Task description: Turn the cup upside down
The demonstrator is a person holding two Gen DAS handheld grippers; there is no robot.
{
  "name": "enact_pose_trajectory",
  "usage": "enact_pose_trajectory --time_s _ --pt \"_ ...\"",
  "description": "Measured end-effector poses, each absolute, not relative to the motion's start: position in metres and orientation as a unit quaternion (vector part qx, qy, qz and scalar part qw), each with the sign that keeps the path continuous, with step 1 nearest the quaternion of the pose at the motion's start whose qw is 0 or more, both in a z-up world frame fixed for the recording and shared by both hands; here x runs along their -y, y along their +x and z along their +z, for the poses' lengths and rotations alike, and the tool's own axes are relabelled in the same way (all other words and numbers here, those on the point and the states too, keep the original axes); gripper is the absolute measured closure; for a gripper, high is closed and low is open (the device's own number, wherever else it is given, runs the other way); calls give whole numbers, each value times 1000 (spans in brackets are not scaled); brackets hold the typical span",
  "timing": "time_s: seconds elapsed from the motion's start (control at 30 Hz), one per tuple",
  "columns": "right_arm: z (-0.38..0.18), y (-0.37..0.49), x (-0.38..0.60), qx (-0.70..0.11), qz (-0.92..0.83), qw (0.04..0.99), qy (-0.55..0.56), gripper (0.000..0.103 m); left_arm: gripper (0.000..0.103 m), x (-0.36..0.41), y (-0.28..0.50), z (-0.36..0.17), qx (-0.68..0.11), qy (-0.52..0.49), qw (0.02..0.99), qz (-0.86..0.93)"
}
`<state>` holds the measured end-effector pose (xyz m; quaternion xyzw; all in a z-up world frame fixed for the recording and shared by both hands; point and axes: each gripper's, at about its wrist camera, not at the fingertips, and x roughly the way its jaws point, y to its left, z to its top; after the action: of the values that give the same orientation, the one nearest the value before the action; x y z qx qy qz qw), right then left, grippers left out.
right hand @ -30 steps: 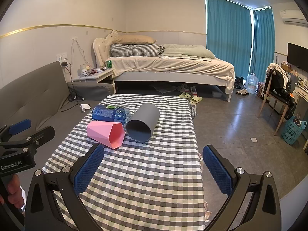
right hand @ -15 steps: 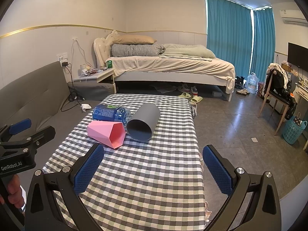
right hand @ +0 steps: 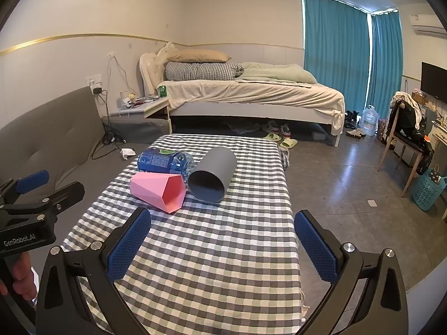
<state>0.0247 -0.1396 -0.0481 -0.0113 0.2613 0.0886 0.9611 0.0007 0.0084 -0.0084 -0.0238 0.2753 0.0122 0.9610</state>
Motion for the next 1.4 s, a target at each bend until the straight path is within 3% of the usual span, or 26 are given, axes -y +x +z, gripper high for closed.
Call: enact_pose_trajectory --time_s 0.57,0.93,1.03,1.17,1.4 --pt "-50 74 110 -287 163 941 -73 0 0 -51 33 -32 -328 -45 942 55" --pt "-71 153 17 -338 287 866 -234 1 0 -91 73 -52 -365 -63 925 81" --pt "-86 172 -1 -361 301 843 -259 5 0 -102 82 -60 -379 -72 919 84" --pt "-104 190 -10 -394 307 820 -281 18 0 -110 93 -70 -392 -75 913 86" --pt "-116 204 -15 -422 293 801 -306 18 0 -121 105 -80 -404 -82 907 84"
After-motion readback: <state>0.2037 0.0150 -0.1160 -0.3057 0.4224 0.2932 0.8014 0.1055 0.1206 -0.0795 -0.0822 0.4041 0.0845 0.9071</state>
